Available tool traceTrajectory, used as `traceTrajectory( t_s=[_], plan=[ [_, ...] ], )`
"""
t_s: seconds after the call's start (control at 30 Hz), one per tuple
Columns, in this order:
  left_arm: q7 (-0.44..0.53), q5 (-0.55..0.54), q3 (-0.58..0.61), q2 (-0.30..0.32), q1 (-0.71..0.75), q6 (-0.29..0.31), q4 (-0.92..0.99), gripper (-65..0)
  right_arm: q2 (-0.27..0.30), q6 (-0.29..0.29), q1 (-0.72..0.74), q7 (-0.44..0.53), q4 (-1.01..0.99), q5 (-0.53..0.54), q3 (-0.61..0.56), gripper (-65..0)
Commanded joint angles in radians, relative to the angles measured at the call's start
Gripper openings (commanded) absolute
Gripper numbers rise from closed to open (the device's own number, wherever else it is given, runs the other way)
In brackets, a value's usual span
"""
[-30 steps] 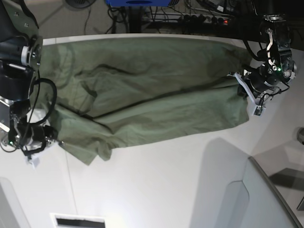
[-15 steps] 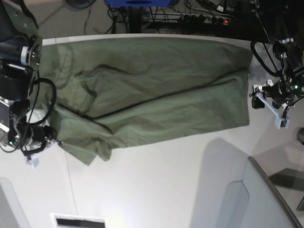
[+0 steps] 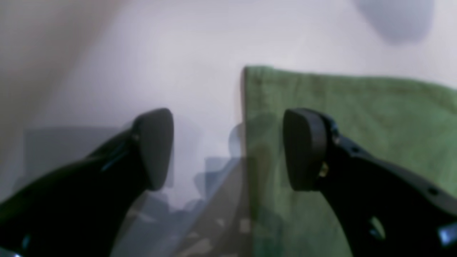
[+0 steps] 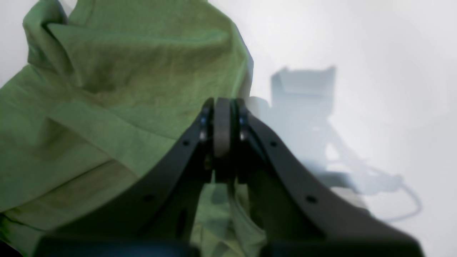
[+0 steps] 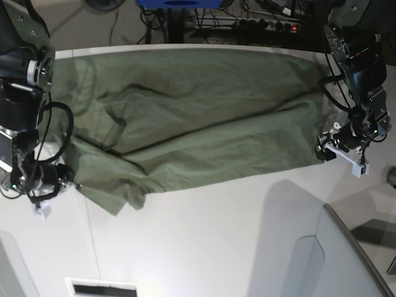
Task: Layout the t-shirt on the table in an organized manner, then fold the t-shirt properly
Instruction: 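Move the left gripper along the side edge and grasp the hem corner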
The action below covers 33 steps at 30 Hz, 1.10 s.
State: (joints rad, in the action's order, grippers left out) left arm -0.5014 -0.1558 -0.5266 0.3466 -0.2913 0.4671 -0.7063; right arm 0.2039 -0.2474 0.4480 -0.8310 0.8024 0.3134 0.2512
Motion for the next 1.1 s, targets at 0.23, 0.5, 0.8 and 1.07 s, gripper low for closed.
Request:
traceTrajectory(
  t_s=[0.23, 0.5, 0.8, 1.07],
  plan=[
    [0.010, -0.008, 0.036, -0.008, -0.027, 0.002, -0.006, -18.9, 0.013, -0.007, 0.028, 0.011, 0.018, 0.011, 0.001, -64.4],
    [0.162, -0.008, 0.158, -0.025, -0.082, -0.005, 0.150, -18.9, 0.013, -0.007, 0.028, 0.011, 0.018, 0.011, 0.001, -64.4],
    [0.248, -0.005, 0.151, -0.022, -0.127, -0.005, 0.270, -45.1, 0.015, -0.007, 0.028, 0.012, 0.016, 0.011, 0.001, -64.4],
    [0.246, 0.002, 0.153, -0.019, -0.122, -0.005, 0.268, -47.6, 0.015, -0.007, 0.028, 0.012, 0.016, 0.011, 0.001, -64.4]
  ],
)
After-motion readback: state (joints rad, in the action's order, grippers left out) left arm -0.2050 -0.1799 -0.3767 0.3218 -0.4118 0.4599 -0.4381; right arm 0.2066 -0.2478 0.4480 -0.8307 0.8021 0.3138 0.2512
